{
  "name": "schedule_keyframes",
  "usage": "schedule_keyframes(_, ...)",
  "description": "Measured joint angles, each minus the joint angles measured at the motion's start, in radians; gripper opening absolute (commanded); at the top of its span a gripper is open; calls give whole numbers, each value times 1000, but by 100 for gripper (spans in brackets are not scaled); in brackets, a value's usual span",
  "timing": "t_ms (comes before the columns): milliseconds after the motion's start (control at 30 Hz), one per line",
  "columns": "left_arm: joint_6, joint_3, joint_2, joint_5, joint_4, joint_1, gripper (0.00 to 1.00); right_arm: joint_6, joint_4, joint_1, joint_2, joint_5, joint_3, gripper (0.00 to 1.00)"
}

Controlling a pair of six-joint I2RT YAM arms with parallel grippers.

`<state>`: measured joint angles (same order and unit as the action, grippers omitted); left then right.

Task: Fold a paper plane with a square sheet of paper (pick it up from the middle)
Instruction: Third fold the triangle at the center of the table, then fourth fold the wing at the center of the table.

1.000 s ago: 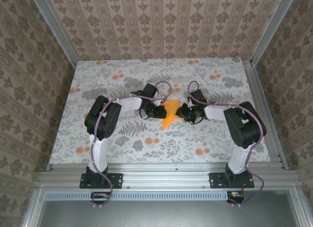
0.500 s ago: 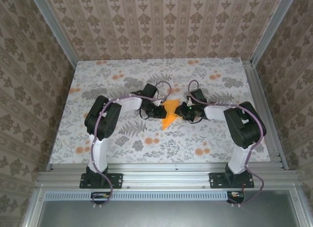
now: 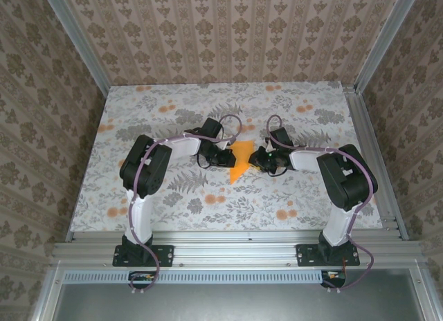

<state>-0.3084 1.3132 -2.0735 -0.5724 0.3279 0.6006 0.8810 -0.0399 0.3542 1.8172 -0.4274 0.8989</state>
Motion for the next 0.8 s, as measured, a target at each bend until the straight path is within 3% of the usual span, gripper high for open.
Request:
schedule_keyframes(467, 0, 0, 0, 0, 0, 0, 14, -23, 50, 0, 0, 25, 21, 26)
schedule_keyframes(800, 0, 0, 0, 0, 0, 0, 14, 14, -26, -1, 0, -22, 21, 26)
